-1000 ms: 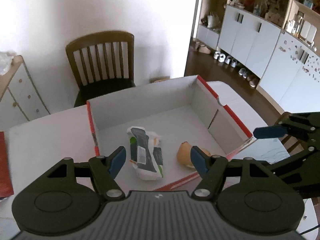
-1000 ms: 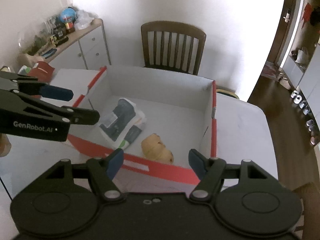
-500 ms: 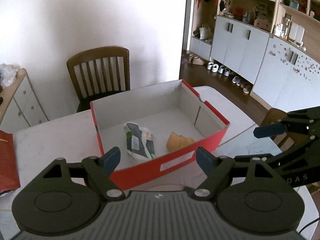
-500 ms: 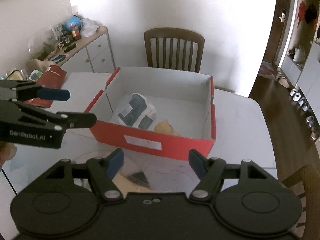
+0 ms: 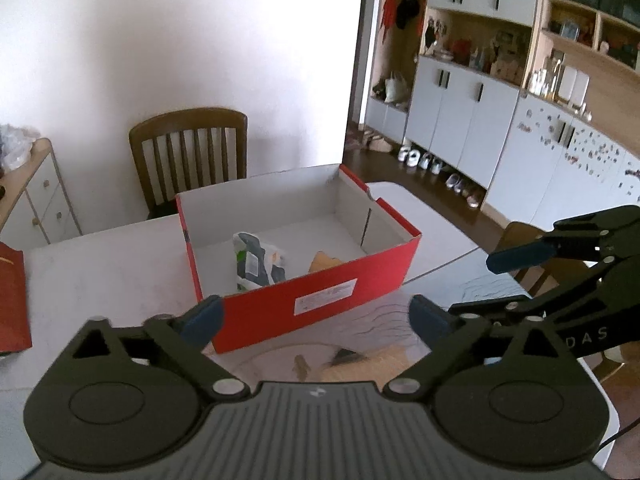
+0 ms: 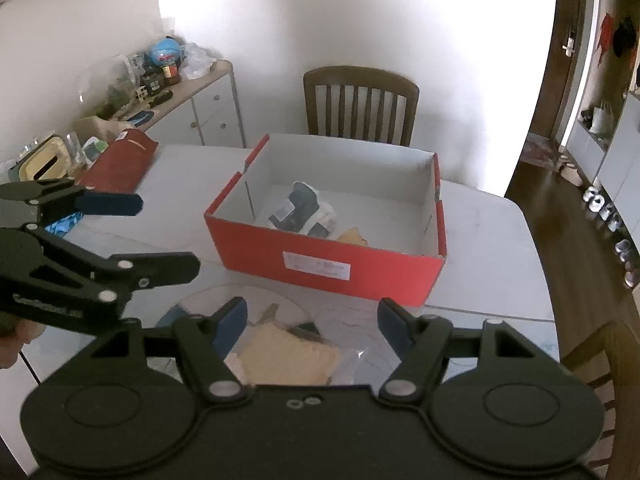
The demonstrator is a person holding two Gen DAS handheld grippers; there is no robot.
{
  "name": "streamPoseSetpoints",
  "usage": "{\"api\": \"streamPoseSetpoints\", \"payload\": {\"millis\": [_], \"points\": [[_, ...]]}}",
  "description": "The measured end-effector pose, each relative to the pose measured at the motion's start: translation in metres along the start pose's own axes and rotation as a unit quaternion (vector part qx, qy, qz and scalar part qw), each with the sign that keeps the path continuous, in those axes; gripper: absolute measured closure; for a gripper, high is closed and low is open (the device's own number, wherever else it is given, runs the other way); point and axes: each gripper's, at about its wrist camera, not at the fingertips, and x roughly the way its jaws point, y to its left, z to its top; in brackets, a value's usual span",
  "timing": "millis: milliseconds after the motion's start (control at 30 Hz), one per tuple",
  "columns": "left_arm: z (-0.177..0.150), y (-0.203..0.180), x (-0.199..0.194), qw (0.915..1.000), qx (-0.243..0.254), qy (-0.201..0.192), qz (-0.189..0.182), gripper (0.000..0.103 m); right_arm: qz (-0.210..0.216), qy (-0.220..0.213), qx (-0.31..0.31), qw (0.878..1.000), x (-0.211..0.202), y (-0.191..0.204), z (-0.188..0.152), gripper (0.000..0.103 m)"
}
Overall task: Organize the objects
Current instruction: 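Withdraw both grippers from the box back to the item pile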
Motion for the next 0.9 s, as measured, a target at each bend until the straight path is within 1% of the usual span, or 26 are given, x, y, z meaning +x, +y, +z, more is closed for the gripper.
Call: {"api": "streamPoseSetpoints", "payload": {"millis": [300,367,500,600,733,900], "points": [[-0.027,0.003,-0.023,0.9995,-0.027,-0.015,-0.011,0.000,-0.002,-0.002,0.011,1.000,-0.019,0.003,-0.029,0.030],[-0.034,0.004,-0.026,0.9994,-0.032,-0.012,-0.010,0.000,-0.005,-0.006,0.013,1.000,-0.023,0.004,-0.036,0.030],[-0.049,0.005,-0.035,0.9987,-0.041,-0.028,-0.013,0.000,-0.012,-0.014,0.016,1.000,-0.031,0.006,-0.050,0.030],[-0.059,0.004,-0.037,0.9991,-0.037,-0.018,-0.010,0.000,-0.019,-0.019,0.012,1.000,-0.035,0.008,-0.061,0.030],[-0.075,0.002,-0.041,0.9992,-0.035,-0.017,-0.004,0.000,-0.033,-0.027,0.008,0.999,-0.039,0.011,-0.077,0.030],[-0.096,0.000,-0.041,0.9992,-0.039,-0.010,-0.004,0.000,-0.051,-0.026,0.009,0.998,-0.038,0.013,-0.097,0.030]]}}
